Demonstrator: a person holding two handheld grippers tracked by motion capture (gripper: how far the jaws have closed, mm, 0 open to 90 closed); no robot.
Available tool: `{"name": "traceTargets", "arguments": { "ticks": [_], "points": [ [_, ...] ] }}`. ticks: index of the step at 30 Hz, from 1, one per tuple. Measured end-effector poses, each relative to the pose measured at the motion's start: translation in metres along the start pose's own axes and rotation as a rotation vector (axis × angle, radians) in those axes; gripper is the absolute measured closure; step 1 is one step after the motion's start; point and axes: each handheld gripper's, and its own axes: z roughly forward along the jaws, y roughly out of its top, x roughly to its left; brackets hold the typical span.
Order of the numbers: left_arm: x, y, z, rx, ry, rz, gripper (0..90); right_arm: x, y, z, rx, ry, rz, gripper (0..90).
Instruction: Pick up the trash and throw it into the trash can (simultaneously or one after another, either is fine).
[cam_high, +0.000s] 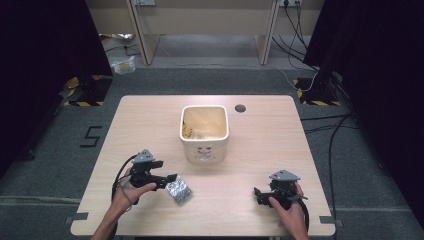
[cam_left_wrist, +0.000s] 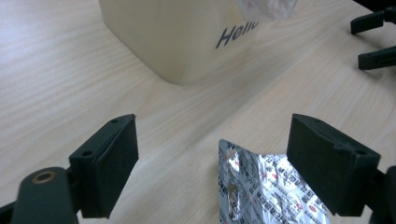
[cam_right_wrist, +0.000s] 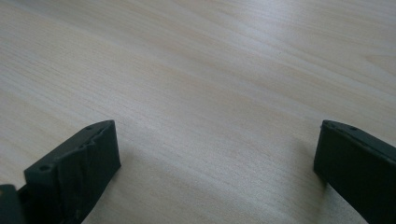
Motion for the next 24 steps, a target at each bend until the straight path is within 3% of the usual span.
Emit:
{"name": "traceTargets", "arguments": {
  "ticks": [17,24],
  "points": [
    [-0.001,-0.025,0.014,0.079,-0.032,-0.012,19.1,0.0,0.0,0.0,0.0,0.0,0.0,0.6],
    [-0.004,-0.029,0.022,0.101,-0.046,0.004,23.3,0.0,0.0,0.0,0.0,0.0,0.0,0.6]
  ]
}}
